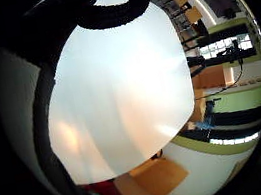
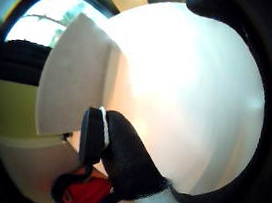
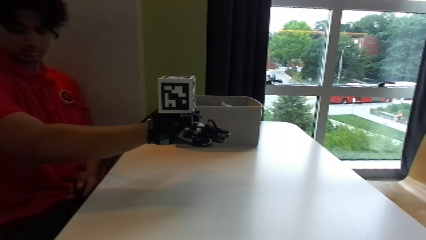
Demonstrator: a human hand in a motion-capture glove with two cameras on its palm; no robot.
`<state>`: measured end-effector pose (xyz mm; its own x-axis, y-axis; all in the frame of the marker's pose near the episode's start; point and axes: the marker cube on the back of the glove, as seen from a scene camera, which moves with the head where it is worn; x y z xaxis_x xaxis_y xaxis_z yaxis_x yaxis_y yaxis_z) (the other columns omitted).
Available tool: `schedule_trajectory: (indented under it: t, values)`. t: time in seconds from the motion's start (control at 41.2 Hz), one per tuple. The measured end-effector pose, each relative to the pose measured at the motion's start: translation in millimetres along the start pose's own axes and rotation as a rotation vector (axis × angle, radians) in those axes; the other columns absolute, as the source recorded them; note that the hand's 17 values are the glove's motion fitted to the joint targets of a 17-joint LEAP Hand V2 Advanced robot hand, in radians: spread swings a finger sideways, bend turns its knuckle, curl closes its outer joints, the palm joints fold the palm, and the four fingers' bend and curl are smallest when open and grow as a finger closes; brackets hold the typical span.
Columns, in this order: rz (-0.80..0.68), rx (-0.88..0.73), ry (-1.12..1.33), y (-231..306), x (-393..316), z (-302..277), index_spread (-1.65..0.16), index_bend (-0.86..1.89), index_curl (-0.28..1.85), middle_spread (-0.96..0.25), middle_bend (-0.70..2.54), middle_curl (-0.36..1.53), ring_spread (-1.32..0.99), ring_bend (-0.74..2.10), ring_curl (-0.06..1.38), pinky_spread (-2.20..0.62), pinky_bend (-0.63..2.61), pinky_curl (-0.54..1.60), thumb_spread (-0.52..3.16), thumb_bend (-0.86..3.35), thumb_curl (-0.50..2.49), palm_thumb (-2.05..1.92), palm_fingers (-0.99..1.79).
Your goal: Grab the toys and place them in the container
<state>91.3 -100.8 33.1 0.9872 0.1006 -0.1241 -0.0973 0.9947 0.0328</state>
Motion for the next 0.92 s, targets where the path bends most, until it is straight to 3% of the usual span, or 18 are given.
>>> schedule_trajectory:
  t: [0.315,0.922]
  values:
    - [0.073,-0.045,-0.174,8.0,-6.9,19.2,-0.36,0.19,0.41,-0.1,0.16,0.35,-0.12,0.25,0.3,0.05,0.58,0.29,1.05,-0.1,0.12,-0.15,-0.04]
    - [0.056,-0.016,-0.143,2.3,-21.0,12.8,-0.36,0.21,0.42,-0.09,0.17,0.31,-0.11,0.19,0.31,0.06,0.55,0.31,1.07,-0.09,0.11,-0.13,-0.02]
